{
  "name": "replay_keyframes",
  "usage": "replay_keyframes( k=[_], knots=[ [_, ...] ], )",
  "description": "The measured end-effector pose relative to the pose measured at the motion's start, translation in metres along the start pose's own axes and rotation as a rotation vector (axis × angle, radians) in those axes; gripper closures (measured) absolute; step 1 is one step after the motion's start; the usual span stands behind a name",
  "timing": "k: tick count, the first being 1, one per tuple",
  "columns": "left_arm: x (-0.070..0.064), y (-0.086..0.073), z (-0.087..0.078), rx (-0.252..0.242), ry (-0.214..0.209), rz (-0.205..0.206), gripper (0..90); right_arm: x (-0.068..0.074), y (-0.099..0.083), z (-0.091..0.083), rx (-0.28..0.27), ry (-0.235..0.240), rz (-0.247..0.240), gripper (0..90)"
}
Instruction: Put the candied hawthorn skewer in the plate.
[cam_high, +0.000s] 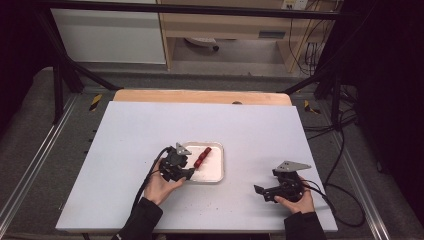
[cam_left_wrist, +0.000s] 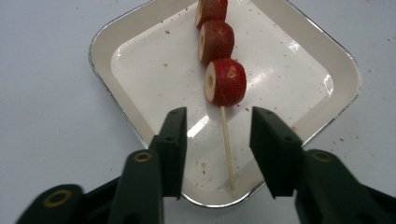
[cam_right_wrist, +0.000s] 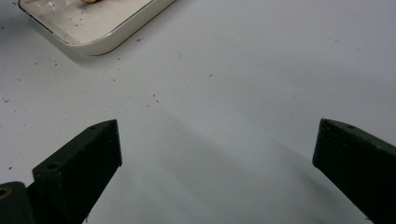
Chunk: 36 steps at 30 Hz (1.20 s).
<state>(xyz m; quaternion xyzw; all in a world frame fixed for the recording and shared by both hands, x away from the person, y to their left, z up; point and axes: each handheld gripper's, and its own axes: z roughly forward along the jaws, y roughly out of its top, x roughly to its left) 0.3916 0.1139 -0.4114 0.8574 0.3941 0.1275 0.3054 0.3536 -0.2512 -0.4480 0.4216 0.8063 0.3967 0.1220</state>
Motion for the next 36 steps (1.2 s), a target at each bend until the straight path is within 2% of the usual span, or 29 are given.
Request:
replay_keyframes(
  k=[1, 6, 11, 16, 23, 29, 34, 36],
  knots=[
    [0.001, -0.001, -0.002, -0.002, -0.007, 0.011, 49.4, 0.0, 0.0, 0.0, 0.0, 0.0, 0.001, 2.0],
    [0.01, -0.009, -0.015, -0.018, -0.051, 0.009, 38.9, 0.0, 0.0, 0.0, -0.004, -0.001, 0.0, 2.0],
    [0.021, -0.023, -0.029, -0.033, -0.06, 0.028, 30.5, -0.001, 0.0, -0.001, -0.006, 0.0, -0.002, 1.9],
    [0.035, -0.043, -0.04, -0.056, -0.062, 0.019, 21.0, -0.001, 0.0, -0.001, -0.006, 0.001, -0.001, 1.7],
    [0.055, -0.08, -0.056, -0.085, -0.023, -0.013, 10.4, 0.0, 0.0, 0.0, 0.002, 0.0, 0.002, 0.9],
    [0.069, -0.11, -0.064, -0.13, 0.0, -0.049, 7.1, 0.0, -0.001, 0.001, 0.006, 0.002, -0.004, 0.9],
    [0.076, -0.125, -0.064, -0.141, 0.01, -0.065, 6.9, 0.001, -0.002, 0.002, 0.018, 0.004, -0.01, 0.8],
    [0.077, -0.127, -0.064, -0.142, 0.011, -0.058, 6.7, 0.001, -0.002, 0.002, 0.018, 0.005, -0.012, 0.8]
  ],
)
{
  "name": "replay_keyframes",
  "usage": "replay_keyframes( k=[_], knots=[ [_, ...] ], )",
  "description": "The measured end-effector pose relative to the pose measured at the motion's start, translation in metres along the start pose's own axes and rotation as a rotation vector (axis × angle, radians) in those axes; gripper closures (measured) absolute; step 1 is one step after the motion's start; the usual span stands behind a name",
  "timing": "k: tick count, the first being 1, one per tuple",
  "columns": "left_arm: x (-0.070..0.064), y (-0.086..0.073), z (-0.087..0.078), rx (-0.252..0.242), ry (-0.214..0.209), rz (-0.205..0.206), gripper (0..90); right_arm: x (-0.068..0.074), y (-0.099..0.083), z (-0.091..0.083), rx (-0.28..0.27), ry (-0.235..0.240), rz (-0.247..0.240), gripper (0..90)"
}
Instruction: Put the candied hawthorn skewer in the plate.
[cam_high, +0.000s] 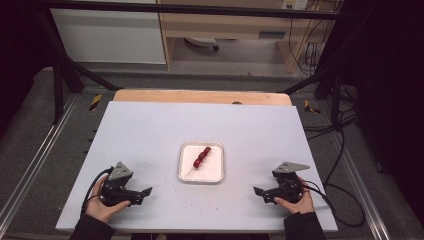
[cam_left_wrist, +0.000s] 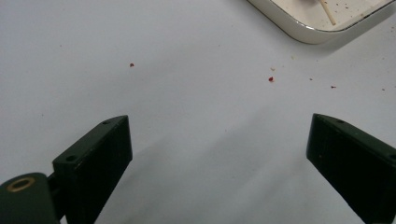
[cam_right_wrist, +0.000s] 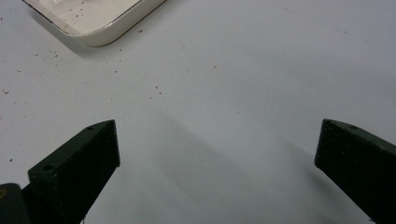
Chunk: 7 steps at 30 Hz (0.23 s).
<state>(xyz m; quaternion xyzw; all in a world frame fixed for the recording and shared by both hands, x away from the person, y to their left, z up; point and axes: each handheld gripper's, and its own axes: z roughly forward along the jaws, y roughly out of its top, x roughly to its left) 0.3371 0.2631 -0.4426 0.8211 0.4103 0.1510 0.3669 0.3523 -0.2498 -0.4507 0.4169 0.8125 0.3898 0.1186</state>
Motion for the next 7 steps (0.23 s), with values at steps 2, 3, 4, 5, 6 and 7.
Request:
replay_keyframes(
  k=[2, 3, 4, 5, 6, 7],
  knots=[
    [-0.0002, -0.0004, 0.0004, -0.001, -0.005, 0.002, 6.7, 0.0003, -0.0002, 0.0, 0.002, 0.004, -0.002, 0.8],
    [-0.0006, -0.0006, 0.0009, -0.003, -0.011, 0.0, 6.7, 0.0005, -0.0003, 0.0002, 0.001, 0.004, 0.0, 0.8],
    [-0.001, -0.0006, 0.0016, -0.005, -0.013, -0.001, 6.6, 0.0004, -0.0003, 0.0003, 0.003, 0.004, -0.002, 0.8],
    [-0.0012, -0.0006, 0.0023, -0.003, -0.016, 0.0, 6.7, 0.0005, -0.0003, 0.0002, 0.004, 0.004, 0.0, 0.8],
    [-0.001, -0.0004, 0.0026, 0.001, -0.015, 0.002, 6.7, 0.0005, -0.0003, 0.0003, 0.003, 0.005, -0.002, 0.8],
    [-0.0008, -0.0004, 0.0028, 0.001, -0.014, 0.002, 6.6, 0.0005, -0.0003, 0.0002, 0.002, 0.006, -0.002, 0.8]
  ],
)
